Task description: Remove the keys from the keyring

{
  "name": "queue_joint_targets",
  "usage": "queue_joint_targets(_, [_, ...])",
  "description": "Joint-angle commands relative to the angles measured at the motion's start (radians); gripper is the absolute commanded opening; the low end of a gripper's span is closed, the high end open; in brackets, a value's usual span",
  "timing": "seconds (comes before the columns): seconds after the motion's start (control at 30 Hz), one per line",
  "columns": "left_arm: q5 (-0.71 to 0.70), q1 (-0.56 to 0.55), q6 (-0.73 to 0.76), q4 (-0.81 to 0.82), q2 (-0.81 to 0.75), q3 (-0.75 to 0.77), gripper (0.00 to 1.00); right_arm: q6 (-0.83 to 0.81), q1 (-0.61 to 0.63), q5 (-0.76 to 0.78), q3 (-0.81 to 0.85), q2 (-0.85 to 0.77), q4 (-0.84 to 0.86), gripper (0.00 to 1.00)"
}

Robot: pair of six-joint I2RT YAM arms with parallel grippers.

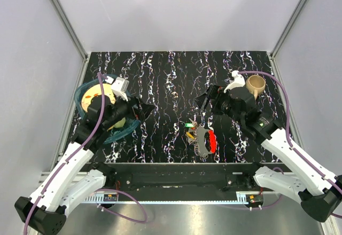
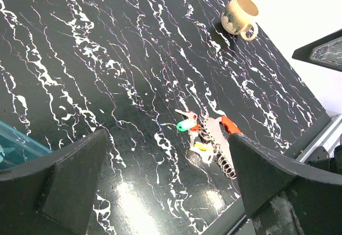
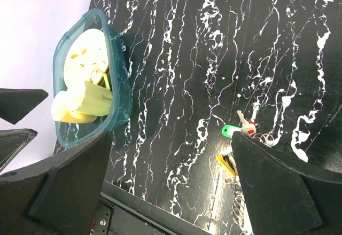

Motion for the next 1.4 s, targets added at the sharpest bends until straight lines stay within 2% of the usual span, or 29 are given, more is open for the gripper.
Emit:
queue_joint_targets(0.0, [-0.024, 0.001, 0.011, 0.039, -0.021, 0.001, 0.99, 0.028, 0.003, 0.056, -0.005, -0.014, -0.013, 1.00])
queue_joint_targets(0.27, [-0.098, 0.003, 0.007, 0.019, -0.032, 0.001, 0.99, 0.056, 0.003, 0.120, -0.069, 0.027, -0.088, 1.00])
queue_joint_targets(0.37, [-0.136, 0.001, 0.007, 0.004, -0.050, 0.004, 0.98, 0.045, 0.001, 0.099, -0.101, 0.096, -0.127, 0.99])
queue_joint_targets(0.47, [-0.164, 0.001, 0.004, 0.007, -0.072, -0.005, 0.98, -0.007, 0.001, 0.008, -0.106, 0.208, -0.138, 0.86])
queue_joint_targets(0.5, [-0.171, 0.001, 0.002, 0.008, -0.075, -0.008, 0.98, -0.014, 0.003, -0.007, -0.110, 0.261, -0.136, 0.77])
queue_joint_targets(0.73, [-0.204, 0.003, -0.002, -0.004, -0.081, -0.005, 0.98, -0.013, 0.003, -0.090, -0.127, 0.433, -0.118, 0.62])
queue_joint_targets(0.93, [-0.225, 0.001, -0.002, -0.007, -0.078, -0.006, 0.98, -0.008, 0.001, -0.108, -0.144, 0.493, -0.073, 0.56])
queue_joint_targets(1.2, [-0.228, 0.001, -0.005, -0.011, -0.075, -0.006, 0.98, 0.006, 0.001, -0.121, -0.153, 0.567, -0.001, 0.55])
queue_joint_targets(1.37, [-0.231, 0.001, -0.007, -0.011, -0.073, -0.006, 0.98, -0.091, 0.004, -0.183, -0.117, 0.622, 0.062, 0.49])
